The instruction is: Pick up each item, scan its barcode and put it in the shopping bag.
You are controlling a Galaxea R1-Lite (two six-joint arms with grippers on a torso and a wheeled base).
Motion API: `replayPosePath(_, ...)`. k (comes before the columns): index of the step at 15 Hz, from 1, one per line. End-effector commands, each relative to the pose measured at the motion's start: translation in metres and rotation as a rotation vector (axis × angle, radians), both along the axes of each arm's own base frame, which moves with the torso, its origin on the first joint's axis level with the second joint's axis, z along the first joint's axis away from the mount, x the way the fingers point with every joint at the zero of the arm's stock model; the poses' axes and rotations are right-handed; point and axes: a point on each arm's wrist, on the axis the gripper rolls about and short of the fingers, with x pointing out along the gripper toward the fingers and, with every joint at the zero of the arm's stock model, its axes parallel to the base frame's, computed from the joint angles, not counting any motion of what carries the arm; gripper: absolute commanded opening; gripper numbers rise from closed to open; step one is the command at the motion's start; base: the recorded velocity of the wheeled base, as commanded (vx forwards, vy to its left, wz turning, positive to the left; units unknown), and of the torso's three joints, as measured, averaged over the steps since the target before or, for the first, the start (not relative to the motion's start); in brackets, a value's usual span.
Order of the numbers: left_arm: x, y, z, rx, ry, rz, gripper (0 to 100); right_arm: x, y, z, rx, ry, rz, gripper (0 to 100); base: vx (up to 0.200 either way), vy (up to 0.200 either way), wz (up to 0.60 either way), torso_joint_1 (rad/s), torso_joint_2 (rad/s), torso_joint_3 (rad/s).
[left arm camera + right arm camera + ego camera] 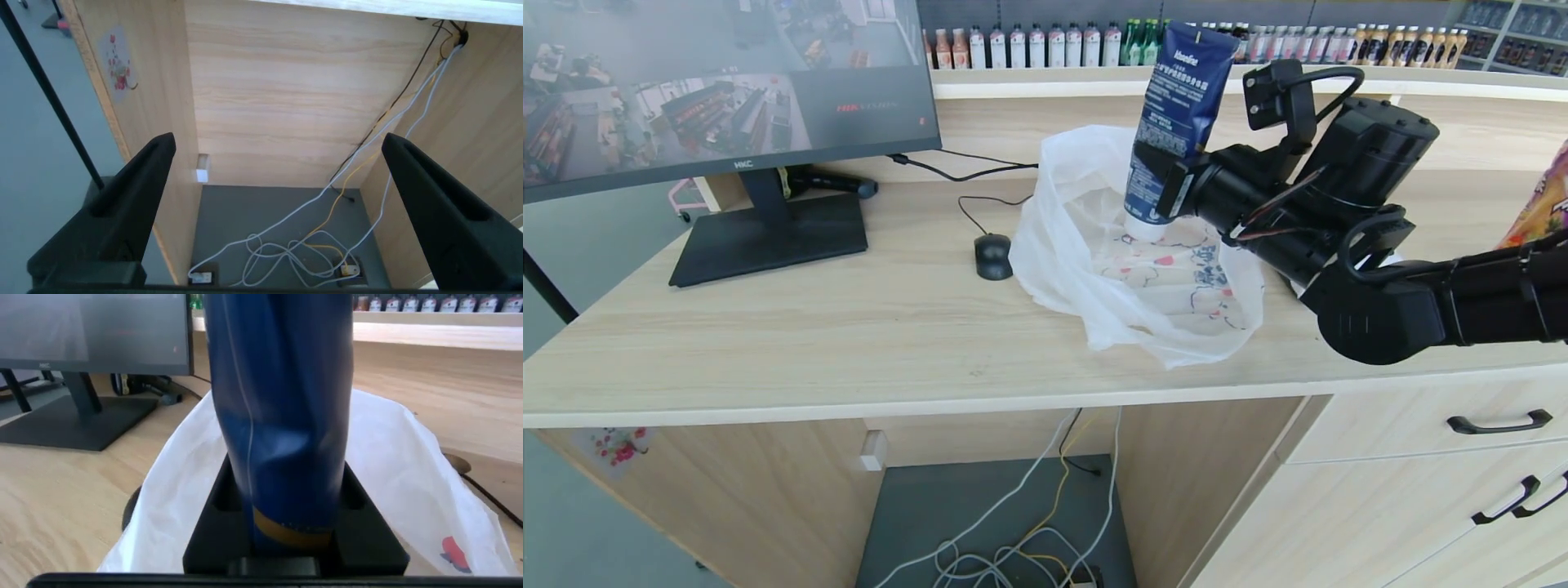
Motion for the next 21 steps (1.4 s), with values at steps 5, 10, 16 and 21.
replayPosePath(5, 0.000, 0.000, 0.000, 0.000, 0.000, 0.002, 100, 0.009, 0.000, -0.012, 0.000, 0.040, 0.029, 0, 0.000, 0.000, 0.00, 0.000, 0.00, 0.000)
replayPosePath(10, 0.000, 0.000, 0.000, 0.000, 0.000, 0.002, 100, 0.016, 0.009, -0.022, -0.007, 0.055, 0.043, 0, 0.000, 0.000, 0.00, 0.000, 0.00, 0.000)
replayPosePath(16, 0.000, 0.000, 0.000, 0.000, 0.000, 0.000, 100, 0.013, 0.026, -0.031, -0.023, 0.070, 0.077, 0, 0.000, 0.000, 0.00, 0.000, 0.00, 0.000)
replayPosePath(21, 0.000, 0.000, 0.000, 0.000, 0.000, 0.002, 100, 0.016, 0.029, -0.040, -0.037, 0.086, 0.077, 0, 0.000, 0.000, 0.00, 0.000, 0.00, 0.000)
